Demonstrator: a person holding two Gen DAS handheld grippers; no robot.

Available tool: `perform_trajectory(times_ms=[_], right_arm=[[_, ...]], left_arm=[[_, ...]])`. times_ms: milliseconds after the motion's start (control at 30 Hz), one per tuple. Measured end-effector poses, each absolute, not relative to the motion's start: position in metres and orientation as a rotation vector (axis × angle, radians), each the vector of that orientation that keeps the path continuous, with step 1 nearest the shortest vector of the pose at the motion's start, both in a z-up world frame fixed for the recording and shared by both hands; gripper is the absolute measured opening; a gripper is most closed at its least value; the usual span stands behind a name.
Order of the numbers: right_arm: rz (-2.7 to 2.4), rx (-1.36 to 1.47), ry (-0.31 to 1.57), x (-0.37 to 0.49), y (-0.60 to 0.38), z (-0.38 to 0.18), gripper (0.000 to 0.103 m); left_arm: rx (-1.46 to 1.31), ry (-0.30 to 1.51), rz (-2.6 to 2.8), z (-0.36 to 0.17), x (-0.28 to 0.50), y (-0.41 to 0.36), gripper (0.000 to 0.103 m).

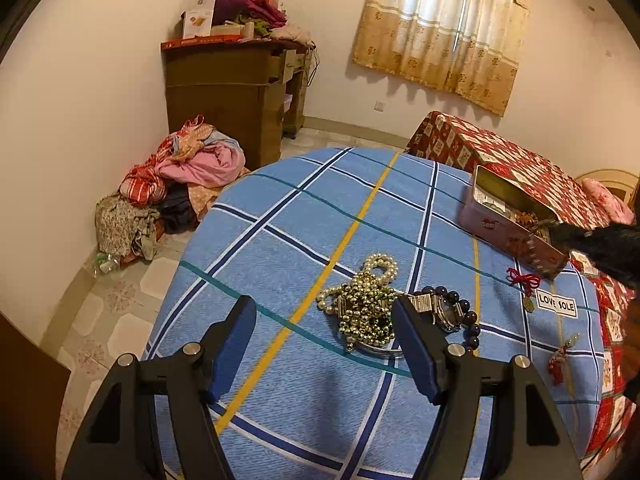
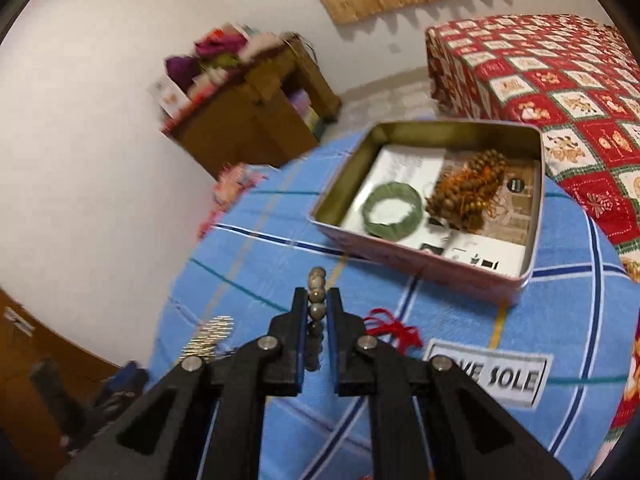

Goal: Organize jewelry
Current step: 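Grasp the gold beaded necklace with the left tool while the right tool holds the grey bracelet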

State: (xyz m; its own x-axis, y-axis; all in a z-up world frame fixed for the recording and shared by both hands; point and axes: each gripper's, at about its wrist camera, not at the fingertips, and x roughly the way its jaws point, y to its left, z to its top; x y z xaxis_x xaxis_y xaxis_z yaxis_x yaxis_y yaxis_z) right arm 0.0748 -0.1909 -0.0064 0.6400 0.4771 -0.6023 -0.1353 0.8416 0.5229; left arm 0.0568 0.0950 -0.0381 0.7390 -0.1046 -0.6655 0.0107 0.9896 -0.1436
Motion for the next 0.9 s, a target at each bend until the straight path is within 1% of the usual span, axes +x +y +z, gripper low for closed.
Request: perform_trajectory(times_ms=[200, 433, 667, 700, 733, 867, 900], right_arm=[[0.432, 0.506, 0.756, 0.037, -0.172, 0.01, 0.012], [0.495, 0.516, 0.77, 0.014, -0.15, 0.003, 0.012], [0.498, 0.528, 0.797, 0.01, -0.146, -0.007, 0.012], [0.494, 0.532, 0.797, 0.01, -0.146, -0.007, 0.012], [0.492, 0.536, 0.798, 0.01, -0.148, -0.008, 0.012], [0.487, 0.556, 0.791, 0.009, -0.154, -0.008, 0.012], [0.486, 0.559, 0.79, 0.009, -0.154, -0.007, 0.012]], left_arm=[[-0.128, 0.765, -0.084, -0.045, 0.058, 0.097, 0.07], [-0.16, 0.821, -0.18, -0.051, 0.08, 0.091, 0.07], [-0.103, 0.862, -0.196, -0.067, 0.107, 0.065, 0.069], [-0.096, 0.866, -0.182, -0.069, 0.11, 0.064, 0.049], [-0.086, 0.886, -0.166, -0.074, 0.115, 0.063, 0.023], [-0.117, 0.901, -0.196, -0.076, 0.115, 0.071, 0.019], [-0.111, 0.893, -0.2, -0.074, 0.113, 0.072, 0.016]])
